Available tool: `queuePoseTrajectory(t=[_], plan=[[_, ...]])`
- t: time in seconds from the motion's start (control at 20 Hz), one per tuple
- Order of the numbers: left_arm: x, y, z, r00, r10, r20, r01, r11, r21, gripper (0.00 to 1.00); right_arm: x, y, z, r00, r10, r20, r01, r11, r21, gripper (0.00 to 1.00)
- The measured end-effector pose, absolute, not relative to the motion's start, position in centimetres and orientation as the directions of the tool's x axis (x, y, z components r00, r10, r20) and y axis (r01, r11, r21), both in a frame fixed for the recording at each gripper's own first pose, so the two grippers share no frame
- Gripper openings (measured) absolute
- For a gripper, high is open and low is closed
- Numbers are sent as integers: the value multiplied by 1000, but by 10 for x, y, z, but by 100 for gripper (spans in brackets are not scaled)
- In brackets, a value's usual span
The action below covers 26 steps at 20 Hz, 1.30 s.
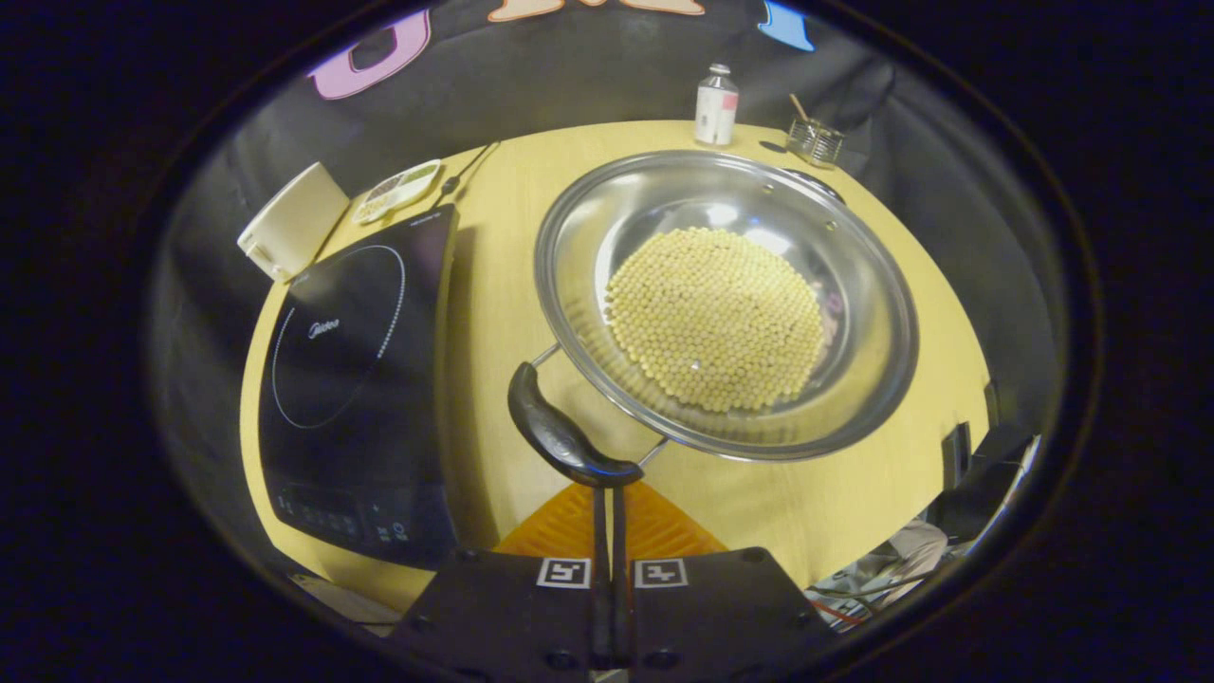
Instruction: First push the handle of the pot to place it horizontally, then grasp the pot with both hands and set it on the induction cooktop.
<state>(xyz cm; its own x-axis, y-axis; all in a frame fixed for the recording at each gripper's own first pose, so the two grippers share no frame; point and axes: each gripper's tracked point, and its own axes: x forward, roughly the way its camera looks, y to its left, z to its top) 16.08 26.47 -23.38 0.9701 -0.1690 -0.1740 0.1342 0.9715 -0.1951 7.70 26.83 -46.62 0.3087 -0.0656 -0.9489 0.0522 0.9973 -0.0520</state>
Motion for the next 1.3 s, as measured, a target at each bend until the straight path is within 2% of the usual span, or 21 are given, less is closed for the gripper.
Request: queuePoseTrajectory(t=[0.1, 0.2, 0.3, 0.35, 0.4, 0.85, 0.9, 0.95, 1.0, 1.25, 1.3], plan=[[160, 271, -235, 973, -156, -170, 124, 975, -184, 93, 85, 282, -468, 314, -33, -949, 79, 997, -8, 0], [158, 277, -238, 974, -141, -178, 108, 977, -184, 93, 91, 290, -471, 313, -16, -950, 98, 995, 15, 3], [156, 283, -245, 973, -126, -193, 89, 978, -189, 93, 99, 297, -475, 310, -6, -951, 110, 994, 30, 0], [155, 286, -246, 973, -118, -198, 80, 978, -191, 93, 103, 301, -477, 305, 2, -952, 115, 993, 39, 3], [155, 289, -247, 973, -112, -201, 74, 979, -191, 93, 108, 305, -478, 302, 9, -953, 122, 991, 48, 0], [154, 294, -251, 972, -100, -212, 62, 982, -179, 93, 142, 328, -484, 319, 51, -946, 250, 959, 137, 2], [153, 293, -249, 972, -99, -211, 61, 982, -181, 88, 143, 329, -484, 320, 54, -946, 260, 955, 143, 3], [152, 293, -249, 973, -97, -210, 59, 981, -183, 88, 143, 329, -482, 323, 58, -945, 261, 954, 148, 7], [151, 291, -248, 973, -95, -210, 56, 981, -183, 88, 142, 328, -479, 329, 63, -942, 257, 954, 154, 3], [139, 277, -248, 970, -92, -224, 45, 978, -205, 93, 130, 315, -456, 378, 96, -921, 225, 955, 193, 3], [136, 271, -250, 967, -98, -233, 47, 976, -214, 93, 129, 308, -448, 402, 95, -911, 220, 956, 196, 0]])
